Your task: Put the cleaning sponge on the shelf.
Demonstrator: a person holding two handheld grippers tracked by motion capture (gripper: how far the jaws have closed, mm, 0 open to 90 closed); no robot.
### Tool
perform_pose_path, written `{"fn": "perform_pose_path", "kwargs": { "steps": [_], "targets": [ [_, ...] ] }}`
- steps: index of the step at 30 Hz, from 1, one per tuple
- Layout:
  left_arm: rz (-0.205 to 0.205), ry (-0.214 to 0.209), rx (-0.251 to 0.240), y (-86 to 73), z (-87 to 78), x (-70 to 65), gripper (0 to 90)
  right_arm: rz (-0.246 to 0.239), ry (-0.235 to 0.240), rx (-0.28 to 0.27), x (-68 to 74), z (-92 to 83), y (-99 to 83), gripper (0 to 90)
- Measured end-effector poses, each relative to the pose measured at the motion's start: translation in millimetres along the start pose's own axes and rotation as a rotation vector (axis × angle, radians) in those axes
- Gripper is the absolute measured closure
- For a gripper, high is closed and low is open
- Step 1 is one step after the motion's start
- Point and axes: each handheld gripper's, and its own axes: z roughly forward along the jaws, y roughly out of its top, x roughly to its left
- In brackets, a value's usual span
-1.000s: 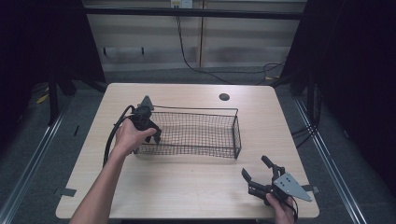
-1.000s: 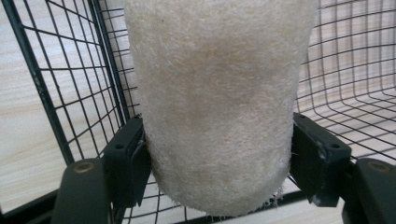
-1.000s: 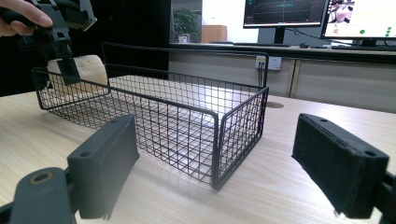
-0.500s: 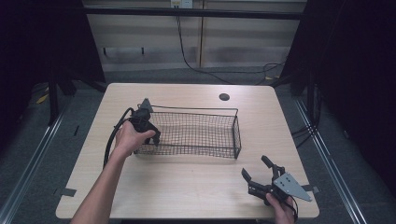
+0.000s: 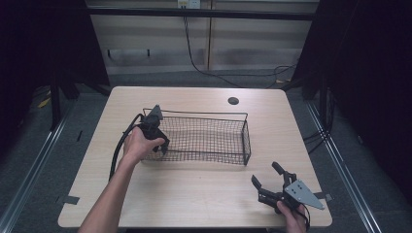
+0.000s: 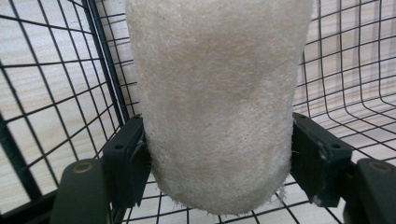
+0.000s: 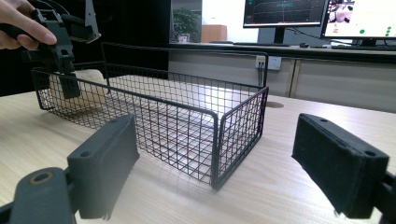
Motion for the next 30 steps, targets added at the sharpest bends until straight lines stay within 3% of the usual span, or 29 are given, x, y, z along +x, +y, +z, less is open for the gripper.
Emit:
{"fn": "perform_pose_path", "kwargs": {
  "steps": [10, 13, 18, 22, 26, 30],
  "targets": [
    [0.011, -0.003, 0.008, 1.3, 1.3, -1.1, 28.4, -0.001, 0.003, -0.003, -0.2, 0.2, -0.1, 13.5],
    [0.016, -0.029, 0.018, 1.5, 0.9, -0.7, 25.6, 0.000, 0.001, 0.000, -0.1, 0.0, 0.0, 13.5],
    [0.025, -0.036, 0.023, 1.0, 0.3, -0.2, 24.9, 0.000, 0.001, -0.001, -0.1, 0.0, 0.0, 13.5],
    [0.032, -0.050, 0.012, -0.1, -0.8, -0.2, 19.9, -0.002, 0.002, 0.000, -0.1, 0.1, 0.0, 13.5],
    [0.037, -0.054, 0.004, -1.0, -2.4, 1.8, 20.4, -0.002, 0.002, -0.001, -0.1, 0.0, 0.0, 13.5],
    [0.018, -0.071, -0.030, -2.6, -7.2, 5.0, 18.8, -0.001, 0.002, 0.000, -0.1, 0.1, 0.0, 13.5]
  ]
}}
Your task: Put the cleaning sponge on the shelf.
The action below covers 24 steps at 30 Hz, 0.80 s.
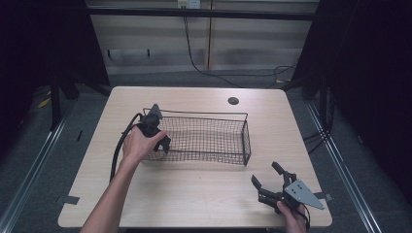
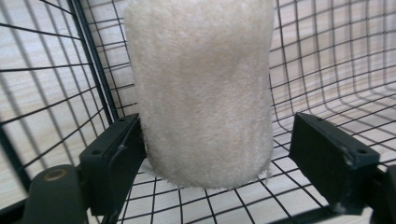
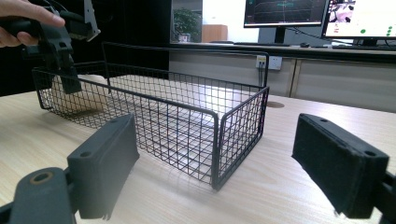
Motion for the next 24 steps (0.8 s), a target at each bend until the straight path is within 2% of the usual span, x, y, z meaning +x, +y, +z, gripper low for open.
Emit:
{"fn": "perform_pose_path", "kwargs": {
  "steps": [3, 4, 6, 11, 12, 19, 24],
  "targets": [
    [-0.009, -0.004, 0.000, -1.2, -2.9, 0.5, 18.7, 0.000, -0.001, 0.000, 0.0, 0.0, 0.0, 13.5],
    [-0.006, -0.019, -0.026, -2.6, -7.5, 0.3, 18.5, 0.003, -0.001, 0.001, 0.1, -0.1, 0.0, 13.5],
    [0.008, -0.055, -0.038, -3.7, -10.6, 1.3, 17.4, 0.000, 0.000, -0.003, -0.5, 0.2, -0.1, 13.5],
    [0.001, -0.051, -0.073, -5.6, -15.4, 6.4, 17.4, 0.000, 0.001, -0.003, -0.4, 0.2, -0.1, 13.5],
    [0.011, -0.080, -0.093, -8.1, -19.6, 8.8, 17.4, 0.001, 0.001, -0.003, -0.5, 0.2, -0.1, 13.5],
    [0.037, -0.125, -0.171, -15.3, -31.4, 14.6, 17.4, 0.001, 0.000, -0.004, -0.2, 0.1, -0.1, 13.5],
    [0.084, -0.170, -0.223, -23.0, -37.2, 18.4, 17.5, 0.002, 0.001, -0.002, -0.3, 0.2, -0.1, 13.4]
  ]
}}
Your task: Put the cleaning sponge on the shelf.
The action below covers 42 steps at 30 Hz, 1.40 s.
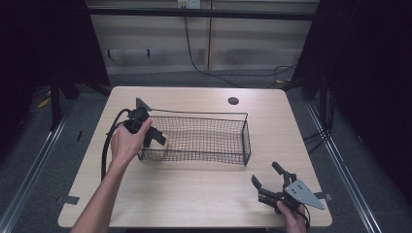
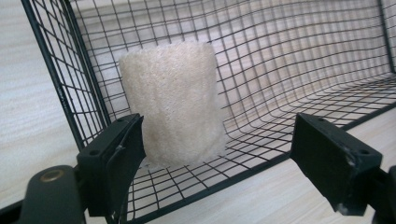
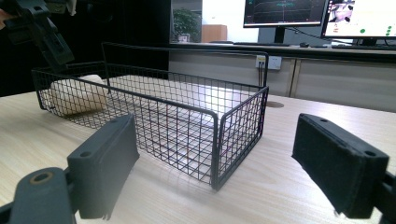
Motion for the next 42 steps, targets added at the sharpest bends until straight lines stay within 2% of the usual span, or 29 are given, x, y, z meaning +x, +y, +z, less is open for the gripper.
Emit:
{"fn": "perform_pose_path", "kwargs": {
  "steps": [1, 6, 8, 11, 13, 15, 16, 20, 22, 24, 25, 26, 30, 33, 38, 42],
  "targets": [
    [0.000, 0.000, 0.000, 0.0, 0.0, 0.0, 17.9, -0.004, 0.000, 0.000, -0.3, 0.0, -0.1, 13.5],
    [0.070, -0.026, -0.056, -9.1, -7.5, -3.0, 20.8, -0.002, -0.002, -0.001, -0.2, 0.0, -0.1, 13.5],
    [0.097, -0.036, -0.064, -11.6, -10.2, -3.0, 20.8, 0.000, -0.002, -0.001, 0.1, -0.1, 0.0, 13.5],
    [0.095, -0.048, -0.077, -13.8, -13.4, -2.2, 20.9, -0.001, -0.002, 0.002, 0.0, 0.0, 0.1, 13.5],
    [0.105, -0.062, -0.103, -18.4, -18.2, 0.5, 20.8, -0.002, -0.002, -0.002, -0.2, -0.1, -0.1, 13.5],
    [0.112, -0.069, -0.107, -20.2, -20.3, 2.2, 20.0, 0.000, -0.002, -0.001, -0.1, -0.2, -0.1, 13.5],
    [0.093, -0.075, -0.127, -22.6, -21.9, 2.8, 20.0, 0.004, -0.001, -0.002, 0.0, -0.1, 0.0, 13.5],
    [0.123, -0.105, -0.170, -31.2, -30.6, 6.9, 19.0, -0.001, -0.004, 0.001, 0.2, -0.2, 0.0, 13.5],
    [0.131, -0.096, -0.181, -35.6, -33.7, 7.1, 19.2, 0.000, -0.004, 0.001, 0.1, -0.1, 0.1, 13.5],
    [0.141, -0.096, -0.220, -40.8, -36.8, 8.0, 20.0, 0.001, -0.005, 0.003, 0.1, 0.0, 0.1, 13.5],
    [0.141, -0.096, -0.220, -40.8, -36.8, 8.0, 19.9, 0.001, -0.005, 0.003, 0.1, 0.0, 0.1, 13.5],
    [0.126, -0.100, -0.248, -46.2, -38.9, 11.2, 19.9, 0.000, -0.004, 0.003, 0.2, 0.0, 0.1, 13.5],
    [0.119, -0.104, -0.275, -57.6, -42.3, 15.4, 20.0, -0.001, -0.004, -0.001, -0.3, 0.0, 0.0, 13.5],
    [0.143, -0.109, -0.289, -66.8, -46.9, 17.4, 20.0, -0.002, -0.004, 0.002, 0.0, -0.1, 0.0, 13.5],
    [0.125, -0.097, -0.283, -80.9, -52.1, 19.2, 20.3, 0.000, -0.007, 0.002, 0.1, -0.1, 0.1, 13.5],
    [0.118, -0.112, -0.299, -93.5, -55.6, 23.5, 21.0, 0.000, -0.009, 0.000, -0.2, -0.2, -0.1, 13.5]
  ]
}}
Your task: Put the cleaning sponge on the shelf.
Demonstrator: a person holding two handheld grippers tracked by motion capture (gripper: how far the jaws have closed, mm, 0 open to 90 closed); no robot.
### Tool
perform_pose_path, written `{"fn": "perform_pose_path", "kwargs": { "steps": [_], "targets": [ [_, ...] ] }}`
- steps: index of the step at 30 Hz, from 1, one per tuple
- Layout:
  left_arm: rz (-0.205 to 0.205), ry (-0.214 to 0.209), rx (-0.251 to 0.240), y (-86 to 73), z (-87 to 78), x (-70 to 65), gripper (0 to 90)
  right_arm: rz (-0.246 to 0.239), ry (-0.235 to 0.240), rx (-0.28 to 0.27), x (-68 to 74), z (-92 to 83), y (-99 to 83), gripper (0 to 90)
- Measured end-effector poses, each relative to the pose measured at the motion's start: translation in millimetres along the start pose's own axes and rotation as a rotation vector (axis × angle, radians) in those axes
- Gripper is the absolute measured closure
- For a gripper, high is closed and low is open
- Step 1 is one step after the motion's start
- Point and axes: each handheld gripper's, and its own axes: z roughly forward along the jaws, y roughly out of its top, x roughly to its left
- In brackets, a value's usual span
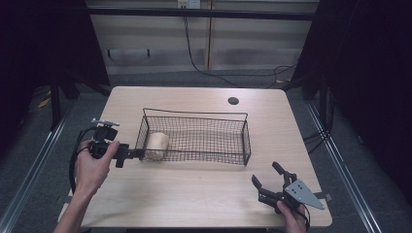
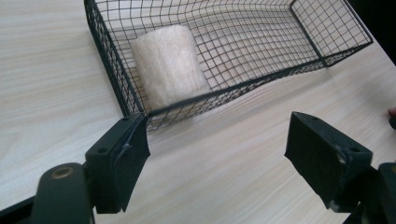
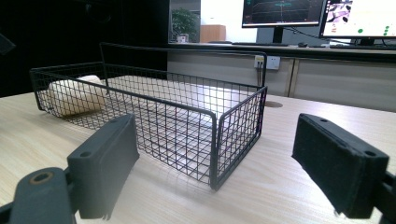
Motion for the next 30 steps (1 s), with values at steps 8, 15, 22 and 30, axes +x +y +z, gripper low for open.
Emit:
{"fn": "perform_pose_path", "kwargs": {
  "steps": [8, 15, 22, 30],
  "targets": [
    [-0.003, 0.033, -0.021, -24.4, -11.9, 7.0, 21.0, 0.001, -0.002, -0.002, -0.1, 0.1, 0.0, 13.5],
    [0.004, 0.034, -0.068, -51.2, -14.0, 6.8, 21.0, 0.003, -0.004, -0.004, -0.1, -0.2, -0.1, 13.5],
    [0.019, 0.048, -0.065, -78.5, -8.2, 9.4, 21.0, 0.005, -0.003, 0.000, 0.2, -0.2, 0.0, 13.4],
    [0.039, 0.031, -0.097, -95.4, -3.0, 18.3, 22.4, 0.002, 0.002, -0.001, -0.3, 0.2, 0.0, 13.5]
  ]
}}
